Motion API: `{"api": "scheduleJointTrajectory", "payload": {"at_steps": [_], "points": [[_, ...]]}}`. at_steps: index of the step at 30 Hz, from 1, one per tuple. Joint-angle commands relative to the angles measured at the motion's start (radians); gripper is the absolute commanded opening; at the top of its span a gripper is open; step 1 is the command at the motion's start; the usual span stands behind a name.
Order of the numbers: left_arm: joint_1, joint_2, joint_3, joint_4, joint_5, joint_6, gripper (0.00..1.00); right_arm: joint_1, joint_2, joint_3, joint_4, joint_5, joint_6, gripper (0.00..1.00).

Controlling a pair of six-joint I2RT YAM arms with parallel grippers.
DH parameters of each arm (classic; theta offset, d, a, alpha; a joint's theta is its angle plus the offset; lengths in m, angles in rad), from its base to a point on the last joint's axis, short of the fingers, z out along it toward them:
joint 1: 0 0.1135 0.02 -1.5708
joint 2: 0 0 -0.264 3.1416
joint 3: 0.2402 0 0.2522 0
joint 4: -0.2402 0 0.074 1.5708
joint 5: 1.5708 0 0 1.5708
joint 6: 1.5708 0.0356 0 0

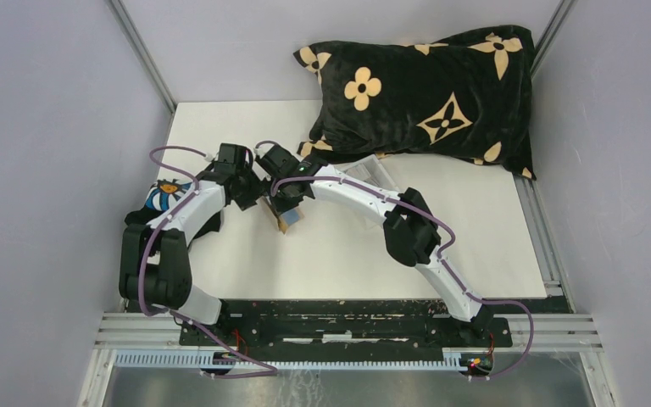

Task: Put the credit cards into the card holder
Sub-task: Open the card holder at the center of the board.

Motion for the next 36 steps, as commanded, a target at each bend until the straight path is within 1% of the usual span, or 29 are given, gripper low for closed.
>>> {"api": "scheduleJointTrajectory", "payload": {"at_steps": [1,7,12,15,18,22,24,25,28,30,34,36], "points": [[0.001,0.016,-0.001,0.054,0.016,-0.007,0.51,0.020,-0.024,0.060,0.023,-0.005,-0.018,0.01],[0.001,0.019,-0.029,0.066,0.023,-0.007,0.48,0.021,-0.020,0.058,0.024,-0.008,-0.018,0.01],[0.001,-0.001,-0.062,0.074,0.018,-0.006,0.40,0.023,-0.017,0.059,0.025,-0.008,-0.017,0.01],[0.002,-0.012,-0.079,0.075,0.015,-0.003,0.33,0.023,-0.013,0.063,0.022,-0.008,-0.020,0.01],[0.003,-0.030,-0.096,0.074,0.006,-0.004,0.29,0.022,-0.010,0.062,0.020,-0.007,-0.022,0.01],[0.003,-0.055,-0.109,0.067,-0.015,-0.001,0.28,0.021,-0.013,0.056,0.019,-0.002,-0.025,0.01],[0.003,-0.067,-0.118,0.070,-0.031,0.002,0.26,0.019,-0.017,0.049,0.020,0.002,-0.027,0.01],[0.004,-0.075,-0.124,0.079,-0.037,0.007,0.22,0.017,-0.018,0.046,0.019,0.003,-0.026,0.01],[0.006,-0.099,-0.160,0.131,-0.046,0.017,0.15,0.005,-0.029,0.023,0.028,0.004,-0.022,0.01],[0.005,-0.119,-0.197,0.192,-0.038,0.019,0.13,-0.006,-0.037,0.006,0.038,0.003,-0.015,0.01],[0.014,-0.143,-0.291,0.401,0.048,0.019,0.08,-0.039,-0.056,-0.028,0.059,-0.018,0.012,0.01],[0.019,-0.133,-0.316,0.473,0.090,0.011,0.06,-0.058,-0.069,-0.054,0.078,-0.031,0.026,0.01]]}}
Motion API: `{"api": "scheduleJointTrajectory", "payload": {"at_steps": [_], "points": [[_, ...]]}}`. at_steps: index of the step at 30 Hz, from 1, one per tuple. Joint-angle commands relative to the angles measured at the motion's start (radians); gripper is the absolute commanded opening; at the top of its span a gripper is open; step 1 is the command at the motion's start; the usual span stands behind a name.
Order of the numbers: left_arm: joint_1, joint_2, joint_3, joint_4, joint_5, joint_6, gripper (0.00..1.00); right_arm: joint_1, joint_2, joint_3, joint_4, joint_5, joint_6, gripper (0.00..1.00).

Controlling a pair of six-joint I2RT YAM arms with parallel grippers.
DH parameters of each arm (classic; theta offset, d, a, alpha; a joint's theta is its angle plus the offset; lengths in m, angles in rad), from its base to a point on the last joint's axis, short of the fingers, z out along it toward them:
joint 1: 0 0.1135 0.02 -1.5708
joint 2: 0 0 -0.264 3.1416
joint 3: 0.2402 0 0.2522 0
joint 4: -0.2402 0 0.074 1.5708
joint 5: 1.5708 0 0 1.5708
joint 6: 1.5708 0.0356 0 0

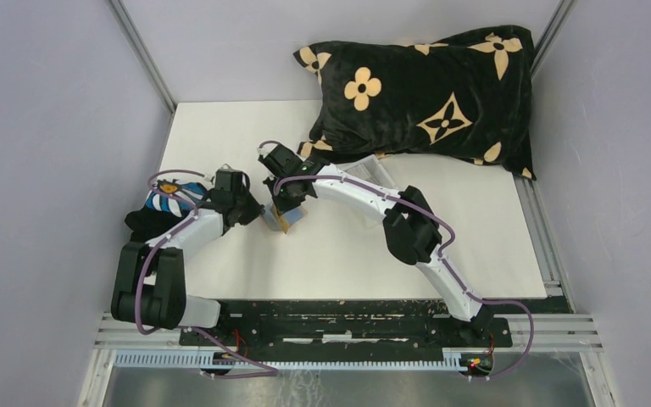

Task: Put the credit cards into the card holder
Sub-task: Open the card holder at the center of the board.

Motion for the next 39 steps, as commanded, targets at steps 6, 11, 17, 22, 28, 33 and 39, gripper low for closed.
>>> {"api": "scheduleJointTrajectory", "payload": {"at_steps": [6,11,17,22,28,33,39], "points": [[0.018,0.029,-0.085,0.430,0.186,0.028,0.04,-0.111,-0.119,-0.148,0.145,-0.081,0.092,0.01],[0.019,0.073,-0.095,0.514,0.259,0.068,0.04,-0.164,-0.146,-0.228,0.236,-0.155,0.149,0.01],[0.019,0.159,-0.090,0.535,0.328,0.125,0.03,-0.197,-0.149,-0.260,0.299,-0.219,0.178,0.01],[0.020,0.227,-0.073,0.536,0.375,0.152,0.03,-0.223,-0.152,-0.310,0.381,-0.273,0.209,0.01],[0.020,0.282,-0.038,0.515,0.392,0.166,0.03,-0.242,-0.138,-0.327,0.398,-0.301,0.210,0.01],[0.020,0.313,-0.026,0.501,0.388,0.171,0.03,-0.257,-0.141,-0.354,0.401,-0.309,0.203,0.01],[0.020,0.336,-0.016,0.478,0.366,0.177,0.03,-0.274,-0.153,-0.391,0.400,-0.308,0.184,0.01]]}}
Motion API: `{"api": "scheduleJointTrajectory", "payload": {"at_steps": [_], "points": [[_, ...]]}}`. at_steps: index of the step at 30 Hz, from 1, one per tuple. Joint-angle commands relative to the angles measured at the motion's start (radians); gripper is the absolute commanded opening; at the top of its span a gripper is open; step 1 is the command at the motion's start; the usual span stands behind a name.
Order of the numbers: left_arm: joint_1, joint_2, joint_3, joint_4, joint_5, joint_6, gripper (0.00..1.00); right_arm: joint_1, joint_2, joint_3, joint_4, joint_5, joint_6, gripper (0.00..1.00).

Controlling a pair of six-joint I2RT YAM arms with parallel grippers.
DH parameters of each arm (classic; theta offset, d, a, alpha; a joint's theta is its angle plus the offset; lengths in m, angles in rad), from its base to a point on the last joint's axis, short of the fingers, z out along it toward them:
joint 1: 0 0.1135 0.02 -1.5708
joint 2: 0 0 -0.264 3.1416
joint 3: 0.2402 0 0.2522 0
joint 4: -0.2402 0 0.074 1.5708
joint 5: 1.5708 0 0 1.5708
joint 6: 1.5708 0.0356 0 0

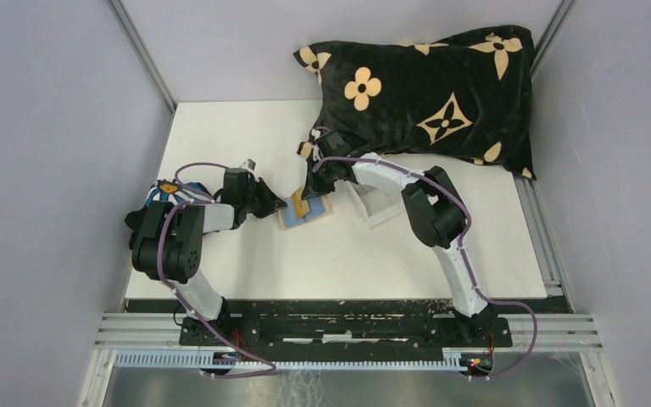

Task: Put the credit cards into the card holder
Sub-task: Open the card holder at the center of the board.

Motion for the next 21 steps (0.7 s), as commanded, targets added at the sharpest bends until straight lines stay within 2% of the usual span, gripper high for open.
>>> {"api": "scheduleJointTrajectory", "payload": {"at_steps": [1,21], "points": [[0.000,0.030,0.023,-0.018,-0.015,0.067,0.03,-0.014,-0.059,-0.008,0.021,-0.016,-0.018,0.01],[0.001,0.080,0.045,-0.029,-0.034,0.068,0.06,-0.017,-0.080,-0.063,-0.044,0.006,-0.059,0.01]]}}
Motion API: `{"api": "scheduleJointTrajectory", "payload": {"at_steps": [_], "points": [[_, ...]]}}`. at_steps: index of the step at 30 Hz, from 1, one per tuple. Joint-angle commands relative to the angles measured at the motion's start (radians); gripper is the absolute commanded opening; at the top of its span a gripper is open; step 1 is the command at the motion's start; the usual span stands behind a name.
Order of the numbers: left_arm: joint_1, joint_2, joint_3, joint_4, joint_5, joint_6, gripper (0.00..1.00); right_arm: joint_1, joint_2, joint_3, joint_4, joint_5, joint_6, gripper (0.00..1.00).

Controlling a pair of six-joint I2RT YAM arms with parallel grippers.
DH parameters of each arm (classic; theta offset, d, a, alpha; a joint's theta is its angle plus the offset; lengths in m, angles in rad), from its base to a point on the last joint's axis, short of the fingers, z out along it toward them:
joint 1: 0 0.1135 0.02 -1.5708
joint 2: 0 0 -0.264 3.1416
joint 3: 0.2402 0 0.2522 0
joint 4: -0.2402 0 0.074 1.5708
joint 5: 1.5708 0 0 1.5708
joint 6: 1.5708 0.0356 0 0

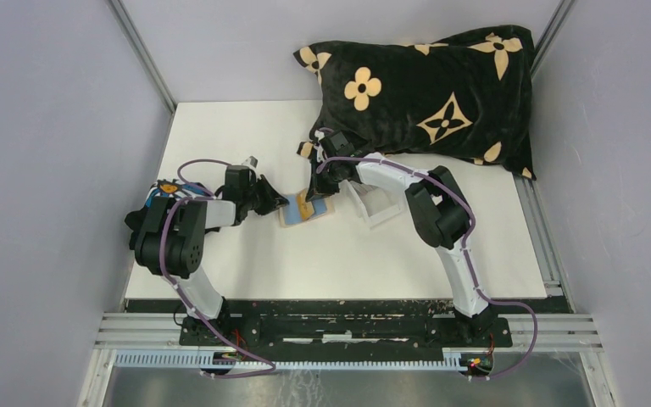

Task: Put the credit cards into the card holder
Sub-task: Open the card holder at the center of the board.

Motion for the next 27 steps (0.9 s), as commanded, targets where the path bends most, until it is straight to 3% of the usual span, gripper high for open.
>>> {"api": "scheduleJointTrajectory", "payload": {"at_steps": [1,27], "points": [[0.000,0.044,0.011,-0.035,-0.053,0.059,0.06,-0.001,-0.053,-0.015,-0.032,0.041,-0.047,0.01],[0.001,0.075,0.038,-0.068,-0.021,0.085,0.06,-0.017,0.041,0.129,-0.092,0.103,-0.085,0.01]]}}
